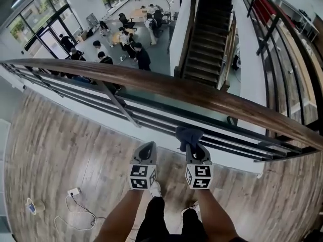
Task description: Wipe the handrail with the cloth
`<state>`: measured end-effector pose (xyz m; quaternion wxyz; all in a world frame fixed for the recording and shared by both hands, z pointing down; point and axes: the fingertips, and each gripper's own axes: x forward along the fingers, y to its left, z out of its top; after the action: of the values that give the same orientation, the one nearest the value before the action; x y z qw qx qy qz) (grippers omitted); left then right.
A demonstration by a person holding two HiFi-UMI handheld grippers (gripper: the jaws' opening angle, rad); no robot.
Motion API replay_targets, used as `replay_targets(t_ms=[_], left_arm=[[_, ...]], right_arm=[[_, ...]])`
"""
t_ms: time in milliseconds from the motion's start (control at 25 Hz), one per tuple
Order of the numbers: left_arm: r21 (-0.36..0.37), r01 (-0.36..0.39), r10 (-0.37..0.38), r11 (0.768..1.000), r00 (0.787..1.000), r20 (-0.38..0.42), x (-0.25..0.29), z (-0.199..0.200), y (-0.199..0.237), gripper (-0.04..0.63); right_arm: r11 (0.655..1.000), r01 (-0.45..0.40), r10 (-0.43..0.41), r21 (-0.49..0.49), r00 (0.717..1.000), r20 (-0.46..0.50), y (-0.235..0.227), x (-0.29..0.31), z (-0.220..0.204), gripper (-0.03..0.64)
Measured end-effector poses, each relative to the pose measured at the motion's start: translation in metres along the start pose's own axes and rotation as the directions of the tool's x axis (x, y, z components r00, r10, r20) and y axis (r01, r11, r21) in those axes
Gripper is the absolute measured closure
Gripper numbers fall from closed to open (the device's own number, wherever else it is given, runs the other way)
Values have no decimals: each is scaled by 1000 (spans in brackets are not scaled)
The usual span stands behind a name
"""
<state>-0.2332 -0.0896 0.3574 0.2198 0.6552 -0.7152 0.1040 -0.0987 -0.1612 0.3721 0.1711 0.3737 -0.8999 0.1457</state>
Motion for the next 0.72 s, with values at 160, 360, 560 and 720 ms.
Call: replay_targets(t_ms=[160, 360, 560, 720], left_arm=[[-41, -61, 61, 997, 998, 2, -7, -12, 96, 594], [-59, -113, 113, 992, 994, 9, -11, -22, 186, 594], [-83, -145, 146, 986, 989, -2, 5, -34, 252, 594], [-88, -148, 149, 985, 989, 7, 26, -34, 282, 594]], right_arm=[[997, -67, 66, -41, 998, -19, 81, 75, -4, 538], [991, -118, 116, -70, 993, -32, 157, 153, -9, 538], [985, -132, 126, -107, 990, -62, 212, 226, -28, 538], [986, -125, 114, -108, 989, -99, 232, 276, -48, 538]])
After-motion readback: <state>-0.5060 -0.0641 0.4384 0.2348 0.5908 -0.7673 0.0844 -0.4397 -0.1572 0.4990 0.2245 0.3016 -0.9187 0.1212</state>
